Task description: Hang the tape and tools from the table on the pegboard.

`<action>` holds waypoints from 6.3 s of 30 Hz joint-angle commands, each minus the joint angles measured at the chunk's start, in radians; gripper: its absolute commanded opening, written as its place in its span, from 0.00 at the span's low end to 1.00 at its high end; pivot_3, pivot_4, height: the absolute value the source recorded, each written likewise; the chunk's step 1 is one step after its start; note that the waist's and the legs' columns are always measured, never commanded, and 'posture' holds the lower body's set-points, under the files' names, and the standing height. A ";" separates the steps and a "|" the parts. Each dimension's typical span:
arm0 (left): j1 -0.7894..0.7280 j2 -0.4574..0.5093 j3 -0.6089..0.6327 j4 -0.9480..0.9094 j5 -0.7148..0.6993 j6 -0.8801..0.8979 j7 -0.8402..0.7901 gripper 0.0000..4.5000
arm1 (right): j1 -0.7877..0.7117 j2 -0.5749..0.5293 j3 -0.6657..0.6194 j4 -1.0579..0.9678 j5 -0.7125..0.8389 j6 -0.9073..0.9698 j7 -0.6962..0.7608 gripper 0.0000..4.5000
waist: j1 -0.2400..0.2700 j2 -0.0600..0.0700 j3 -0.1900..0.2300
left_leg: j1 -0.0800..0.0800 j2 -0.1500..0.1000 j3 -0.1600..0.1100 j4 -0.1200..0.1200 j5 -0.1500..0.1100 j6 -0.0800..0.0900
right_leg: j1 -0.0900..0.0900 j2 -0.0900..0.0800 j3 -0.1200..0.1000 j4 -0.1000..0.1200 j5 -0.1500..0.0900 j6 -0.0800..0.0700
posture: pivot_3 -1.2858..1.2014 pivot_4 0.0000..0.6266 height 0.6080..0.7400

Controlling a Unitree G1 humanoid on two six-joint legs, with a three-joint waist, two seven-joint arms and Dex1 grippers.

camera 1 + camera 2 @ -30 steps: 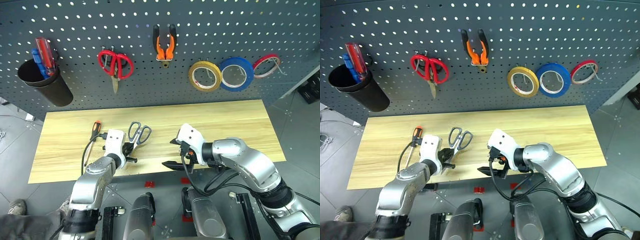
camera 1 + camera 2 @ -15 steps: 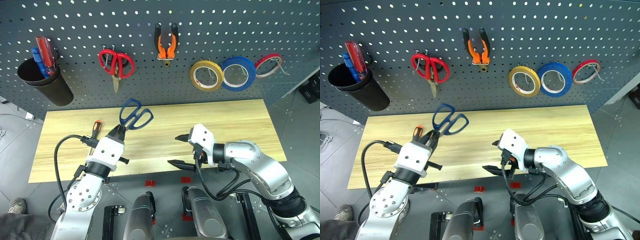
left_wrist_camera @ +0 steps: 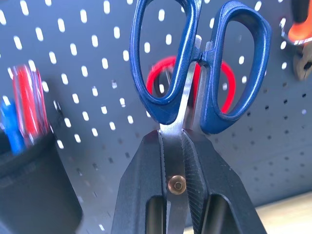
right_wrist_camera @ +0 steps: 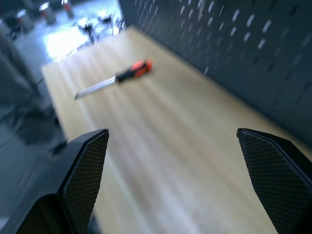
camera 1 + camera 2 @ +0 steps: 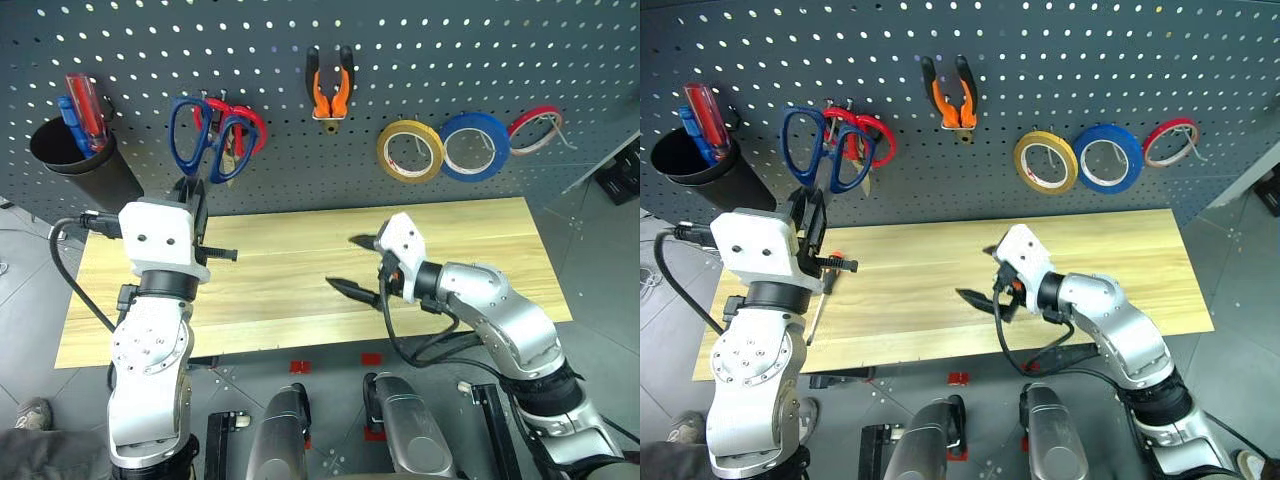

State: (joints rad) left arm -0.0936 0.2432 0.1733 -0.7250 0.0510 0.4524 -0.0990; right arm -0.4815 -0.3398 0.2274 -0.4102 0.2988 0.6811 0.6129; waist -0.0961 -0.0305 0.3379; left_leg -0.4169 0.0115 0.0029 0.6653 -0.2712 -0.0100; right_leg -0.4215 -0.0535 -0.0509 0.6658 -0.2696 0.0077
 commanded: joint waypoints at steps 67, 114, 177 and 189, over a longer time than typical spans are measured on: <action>-0.439 0.361 0.112 1.361 -0.267 0.147 -0.356 0.87 | -0.226 0.228 0.324 -0.063 -0.079 0.322 -0.193 1.00 | 0.006 0.002 0.066 | -0.003 0.000 0.001 0.011 0.000 0.000 | -0.008 -0.002 0.002 0.014 0.000 0.000 | 0.41 0.76 1.00; -0.561 0.595 0.378 0.152 -0.734 0.385 -0.315 0.12 | -0.220 -0.047 -0.068 -0.138 0.349 0.141 0.181 1.00 | -0.008 0.000 0.065 | -0.016 0.000 0.002 0.014 0.005 -0.005 | -0.019 -0.001 0.002 0.014 0.004 0.001 | 0.43 0.54 1.00; -0.509 0.531 0.315 0.698 -0.197 -0.580 -0.160 0.12 | -0.353 0.057 -0.044 -0.014 0.203 -0.081 0.126 1.00 | 0.009 -0.024 -0.021 | -0.016 0.000 0.001 0.018 0.012 -0.010 | -0.020 -0.001 0.001 0.023 0.006 -0.001 | 0.43 0.39 1.00; -0.480 0.439 0.310 0.741 -0.132 -0.650 -0.012 0.12 | -0.349 0.054 -0.043 -0.024 0.225 -0.054 0.116 1.00 | 0.010 -0.024 -0.022 | -0.016 0.000 0.001 0.022 0.011 -0.009 | -0.020 -0.001 0.001 0.026 0.006 -0.001 | 0.43 0.39 1.00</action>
State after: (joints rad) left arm -0.5528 0.6778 0.4734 0.0273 -0.0895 -0.1662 -0.1306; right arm -0.8325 -0.2893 0.2087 -0.3872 0.4966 0.6320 0.7359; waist -0.0858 -0.0548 0.3161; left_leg -0.4326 0.0110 0.0036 0.6874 -0.2599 -0.0193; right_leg -0.4410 -0.0550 -0.0502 0.6918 -0.2638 0.0070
